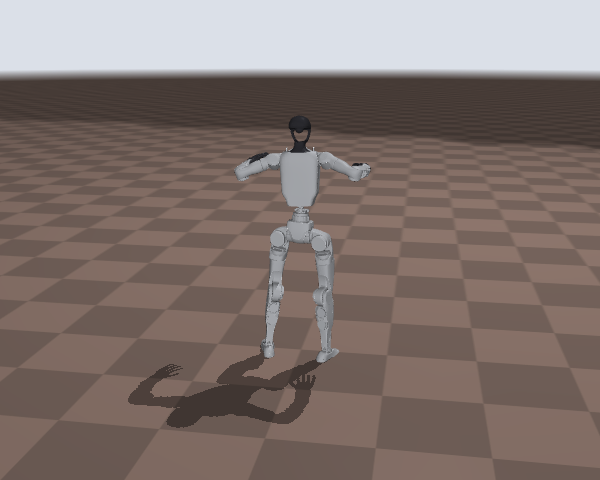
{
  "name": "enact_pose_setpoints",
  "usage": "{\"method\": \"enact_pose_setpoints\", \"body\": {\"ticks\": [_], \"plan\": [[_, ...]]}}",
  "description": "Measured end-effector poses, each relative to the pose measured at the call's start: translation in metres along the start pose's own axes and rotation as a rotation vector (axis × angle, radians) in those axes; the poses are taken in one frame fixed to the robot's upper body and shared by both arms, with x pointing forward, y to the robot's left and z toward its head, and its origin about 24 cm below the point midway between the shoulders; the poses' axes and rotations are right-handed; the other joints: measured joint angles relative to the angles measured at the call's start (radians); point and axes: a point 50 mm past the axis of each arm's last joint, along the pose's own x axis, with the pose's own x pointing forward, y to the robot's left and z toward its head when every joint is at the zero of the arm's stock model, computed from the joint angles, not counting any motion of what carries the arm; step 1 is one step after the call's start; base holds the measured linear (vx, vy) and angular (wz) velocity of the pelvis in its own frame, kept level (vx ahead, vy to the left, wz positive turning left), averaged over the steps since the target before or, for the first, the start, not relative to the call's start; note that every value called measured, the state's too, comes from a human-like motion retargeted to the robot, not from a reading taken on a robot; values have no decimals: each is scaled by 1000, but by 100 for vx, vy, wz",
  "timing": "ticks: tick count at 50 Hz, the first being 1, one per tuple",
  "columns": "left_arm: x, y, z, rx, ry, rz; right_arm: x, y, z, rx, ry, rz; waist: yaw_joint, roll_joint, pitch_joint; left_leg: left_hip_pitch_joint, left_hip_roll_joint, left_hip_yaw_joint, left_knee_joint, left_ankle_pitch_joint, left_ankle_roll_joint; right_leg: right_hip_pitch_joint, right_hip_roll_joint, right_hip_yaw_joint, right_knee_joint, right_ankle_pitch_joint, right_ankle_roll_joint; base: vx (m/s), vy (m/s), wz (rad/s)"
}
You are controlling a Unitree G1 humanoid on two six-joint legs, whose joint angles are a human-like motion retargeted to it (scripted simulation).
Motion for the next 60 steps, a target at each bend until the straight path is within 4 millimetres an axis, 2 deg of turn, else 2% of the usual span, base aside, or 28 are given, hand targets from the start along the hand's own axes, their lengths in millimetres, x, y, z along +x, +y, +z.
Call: {"method": "enact_pose_setpoints", "body": {"ticks": [4,9,12,15,16,17,18,19,20,23,27,29,31,34,37,39,41,43,46,50,53,55,58,60], "plan": [[-8,-35,-18,-223,85,92,-7,52,-24,68,94,75,1,-6,4,-1,0,1,-2,-1,1,-5,1,0,4,-3,0,0,0,0],[-2,-105,-33,-743,268,354,-17,132,-50,239,303,226,-16,-9,13,6,-17,-6,-7,-6,11,3,-18,-3,10,-9,0,0,4,7],[21,-150,-27,-1105,340,490,-24,184,-61,338,433,374,-44,-9,18,11,-34,-20,-9,-9,18,15,-39,-12,14,-13,0,0,9,24],[59,-181,-14,-1437,368,586,-33,233,-70,411,584,498,-84,-1,21,15,-46,-38,-12,-7,21,28,-53,-28,15,-16,-7,-2,6,31],[74,-191,-13,-1113,419,410,-36,247,-71,379,601,564,-104,4,16,10,-47,-44,-12,-6,20,28,-54,-35,16,-18,-9,-3,2,31],[90,-195,-12,-1036,429,377,-39,260,-73,382,641,598,-121,9,15,8,-47,-51,-13,-4,20,30,-55,-41,16,-19,-12,-4,2,32],[109,-190,-4,-1492,388,573,-41,273,-76,458,734,568,-130,13,24,12,-47,-58,-17,-1,19,37,-54,-48,13,-17,-19,-4,1,19],[121,-185,-10,-1784,399,731,-45,284,-75,460,769,609,-138,19,24,18,-50,-61,-25,14,22,42,-54,-46,10,-21,-17,0,0,0],[130,-181,-21,-1999,437,871,-49,294,-74,420,775,683,-146,25,19,26,-53,-63,-36,34,29,45,-53,-40,6,-29,-12,0,0,0],[167,-156,-28,-1940,453,927,-58,310,-74,471,865,672,-190,37,11,24,-55,-81,-42,41,29,52,-54,-57,4,-29,-14,-1,1,17],[206,-112,-18,-1863,410,984,-66,320,-69,522,909,641,-219,40,3,25,-56,-90,-46,44,28,57,-54,-67,3,-29,-15,0,0,5],[220,-88,-4,-1908,302,993,-67,324,-65,555,910,637,-223,39,2,28,-56,-86,-47,43,28,57,-54,-62,4,-29,-15,0,0,0],[228,-65,16,-2004,104,966,-66,325,-62,593,907,638,-220,37,5,35,-55,-73,-46,39,30,55,-53,-50,6,-29,-15,4,0,-30],[220,-37,53,-2134,-306,854,-65,325,-60,640,902,642,-203,35,11,51,-52,-42,-42,29,34,51,-48,-17,11,-27,-11,5,0,-52],[190,-21,87,-2172,-679,716,-66,324,-60,661,906,633,-180,35,15,68,-50,-1,-36,15,41,42,-43,26,15,-23,-4,5,0,-70],[167,-16,102,-2172,-836,654,-67,323,-61,662,911,615,-165,36,17,78,-45,27,-32,7,44,34,-35,55,17,-19,0,4,-2,-74],[148,-15,110,-2168,-915,635,-68,322,-61,658,915,594,-155,38,18,85,-37,53,-28,3,44,27,-22,79,16,-14,0,2,-4,-68],[138,-16,111,-2152,-928,652,-69,320,-61,652,917,578,-151,40,18,89,-29,72,-26,0,43,21,-11,97,13,-9,0,1,-3,-50],[144,-15,105,-2075,-827,733,-73,319,-63,643,924,572,-156,46,14,90,-24,83,-25,0,42,17,-3,106,9,-3,0,-1,-1,-19],[188,-11,84,-1936,-497,886,-76,318,-67,634,945,571,-182,51,11,82,-29,68,-26,5,42,18,-11,91,6,-3,0,-2,2,13],[224,-17,59,-1954,-211,931,-78,318,-70,632,975,562,-205,51,8,75,-38,49,-29,9,42,23,-23,72,6,-7,0,-4,4,32],[239,-21,44,-1992,-76,930,-77,319,-71,632,989,552,-217,50,10,72,-43,39,-30,11,41,25,-30,63,7,-9,0,-3,3,24],[243,-17,45,-2032,-115,893,-72,319,-70,645,989,532,-223,44,16,71,-45,38,-30,11,39,25,-32,62,7,-9,0,0,0,0],[235,-6,62,-2073,-319,841,-67,319,-68,665,974,519,-218,36,27,74,-44,45,-31,10,38,23,-29,69,6,-7,0,-1,-1,-11]]}}
